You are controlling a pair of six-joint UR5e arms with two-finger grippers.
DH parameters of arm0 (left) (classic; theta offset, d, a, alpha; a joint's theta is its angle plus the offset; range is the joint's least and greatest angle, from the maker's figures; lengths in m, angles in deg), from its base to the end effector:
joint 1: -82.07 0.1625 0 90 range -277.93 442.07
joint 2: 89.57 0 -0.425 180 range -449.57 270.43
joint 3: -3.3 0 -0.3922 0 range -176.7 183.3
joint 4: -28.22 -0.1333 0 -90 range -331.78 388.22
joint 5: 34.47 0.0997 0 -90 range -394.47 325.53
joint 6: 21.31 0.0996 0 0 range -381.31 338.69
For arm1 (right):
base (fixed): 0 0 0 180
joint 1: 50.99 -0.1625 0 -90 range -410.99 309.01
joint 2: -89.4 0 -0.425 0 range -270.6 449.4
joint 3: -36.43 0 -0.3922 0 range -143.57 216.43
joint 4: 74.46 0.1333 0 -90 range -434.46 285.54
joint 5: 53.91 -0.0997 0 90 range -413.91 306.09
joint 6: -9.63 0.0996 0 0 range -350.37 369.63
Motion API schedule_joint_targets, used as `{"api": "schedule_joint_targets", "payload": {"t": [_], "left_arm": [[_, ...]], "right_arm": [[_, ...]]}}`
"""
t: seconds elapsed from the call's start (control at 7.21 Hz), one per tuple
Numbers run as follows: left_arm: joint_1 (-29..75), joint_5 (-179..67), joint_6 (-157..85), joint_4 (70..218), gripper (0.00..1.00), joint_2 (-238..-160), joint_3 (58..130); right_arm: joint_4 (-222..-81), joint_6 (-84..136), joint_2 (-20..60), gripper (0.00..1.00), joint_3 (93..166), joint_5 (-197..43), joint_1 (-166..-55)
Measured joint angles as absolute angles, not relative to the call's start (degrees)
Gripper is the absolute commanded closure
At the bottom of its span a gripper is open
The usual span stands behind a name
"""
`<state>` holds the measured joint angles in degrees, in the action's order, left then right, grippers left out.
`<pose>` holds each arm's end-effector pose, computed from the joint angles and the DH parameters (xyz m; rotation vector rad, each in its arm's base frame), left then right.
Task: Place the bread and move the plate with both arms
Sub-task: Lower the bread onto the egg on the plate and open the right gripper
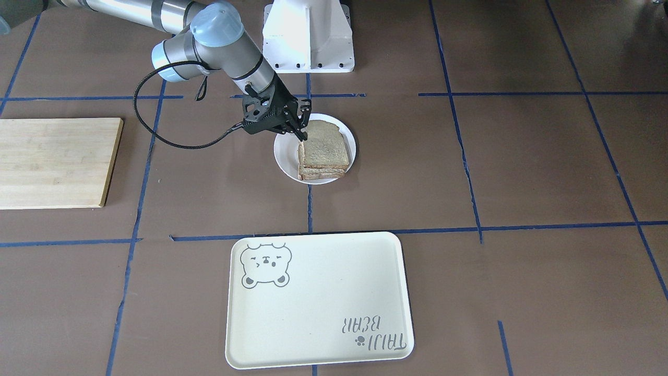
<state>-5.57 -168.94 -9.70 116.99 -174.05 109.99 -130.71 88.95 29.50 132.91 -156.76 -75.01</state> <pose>-0.0448 -0.4566 0.5624 0.2274 0.7612 0.2982 -0.5513 -0.3674 0.2353 0.1779 -1.2238 0.0647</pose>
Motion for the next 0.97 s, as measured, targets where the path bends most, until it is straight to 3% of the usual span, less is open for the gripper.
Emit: {"api": "schedule_joint_targets", "payload": {"t": [0.28, 0.42, 0.55, 0.97], "left_arm": [[-5.58, -168.94, -9.71, 116.98, 0.0, -174.18, 110.0], [-5.57, -168.94, -9.71, 117.0, 0.0, -174.2, 110.0], [-5.56, -168.94, -9.71, 117.02, 0.0, -174.24, 110.0], [-5.56, -168.94, -9.71, 117.01, 0.0, -174.32, 110.03]], "right_arm": [[-130.71, 89.92, 29.01, 0.98, 132.34, -155.13, -74.54], [-130.71, 90.03, 28.97, 0.66, 132.06, -154.76, -74.41], [-130.73, 90.07, 28.96, 0.01, 131.93, -154.45, -74.31], [-131.52, 90.01, 29.37, 0.0, 132.25, -154.72, -75.39]]}}
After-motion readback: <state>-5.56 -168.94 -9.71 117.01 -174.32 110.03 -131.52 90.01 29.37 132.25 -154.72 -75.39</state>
